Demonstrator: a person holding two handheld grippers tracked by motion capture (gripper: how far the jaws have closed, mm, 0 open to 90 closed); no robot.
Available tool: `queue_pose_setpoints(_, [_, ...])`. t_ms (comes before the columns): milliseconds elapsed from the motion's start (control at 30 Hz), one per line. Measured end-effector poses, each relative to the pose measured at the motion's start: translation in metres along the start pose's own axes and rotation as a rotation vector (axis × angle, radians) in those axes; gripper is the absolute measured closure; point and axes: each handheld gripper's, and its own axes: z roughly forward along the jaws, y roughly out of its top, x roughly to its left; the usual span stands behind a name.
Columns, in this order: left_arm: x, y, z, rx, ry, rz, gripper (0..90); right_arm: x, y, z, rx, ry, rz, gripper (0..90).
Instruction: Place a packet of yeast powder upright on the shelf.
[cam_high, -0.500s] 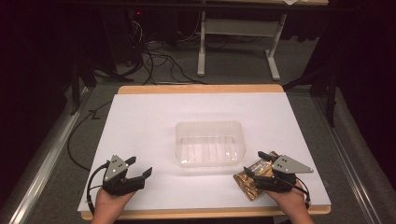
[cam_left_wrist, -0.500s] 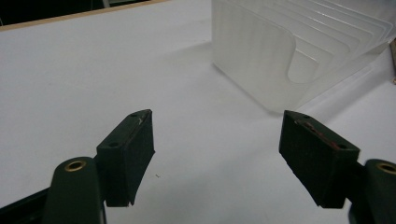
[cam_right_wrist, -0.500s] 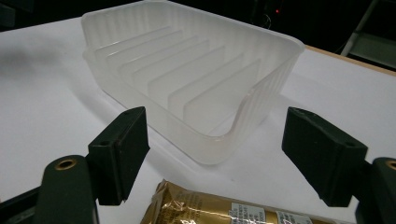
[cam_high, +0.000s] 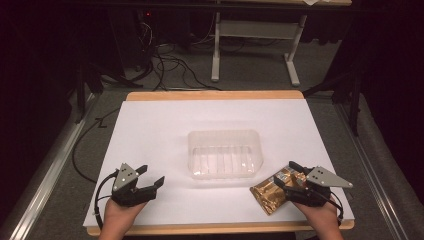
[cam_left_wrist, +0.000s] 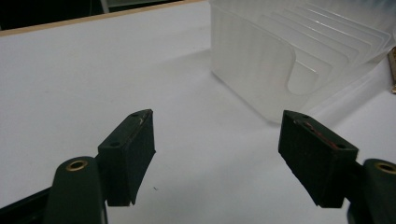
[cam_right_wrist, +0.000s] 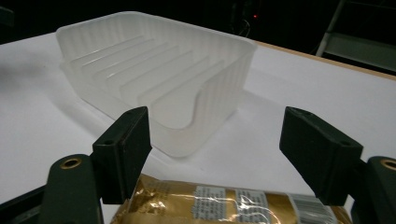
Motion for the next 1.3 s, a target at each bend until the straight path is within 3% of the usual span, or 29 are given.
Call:
queue_pose_setpoints(267, [0.002, 0.006, 0.011, 0.013, -0.022, -0.009, 32.8, -0.023, -0.011, -0.016, -0.004, -0.063, 0.089, 27.4])
queue_pose_setpoints(533, [0.002, 0.010, 0.014, -0.001, -0.025, 0.001, 32.8, -0.032, -0.023, -0.027, -0.009, -0.114, 0.142, 33.1])
queue_pose_setpoints(633, [0.001, 0.011, 0.018, 0.003, -0.029, 0.008, 32.8, -0.037, -0.026, -0.031, 0.027, -0.153, 0.170, 41.5])
queue_pose_setpoints(800, [0.000, 0.012, 0.021, 0.005, -0.034, 0.008, 33.1, -0.057, -0.036, -0.034, 0.088, -0.200, 0.212, 45.6])
queue_pose_setpoints(967, [0.003, 0.013, 0.022, 0.008, -0.026, 0.003, 33.2, -0.075, -0.050, -0.027, 0.169, -0.173, 0.316, 40.6])
queue_pose_setpoints(1100, [0.003, 0.012, 0.020, 0.007, -0.017, 0.001, 33.3, -0.082, -0.055, -0.023, 0.180, -0.129, 0.413, 34.4])
queue_pose_setpoints(1200, [0.001, 0.011, 0.020, 0.007, -0.030, 0.010, 33.4, -0.082, -0.056, -0.025, 0.178, -0.131, 0.450, 32.1])
queue_pose_setpoints(1300, [0.000, 0.012, 0.020, 0.009, -0.034, 0.015, 33.4, -0.084, -0.060, -0.028, 0.167, -0.119, 0.517, 31.4])
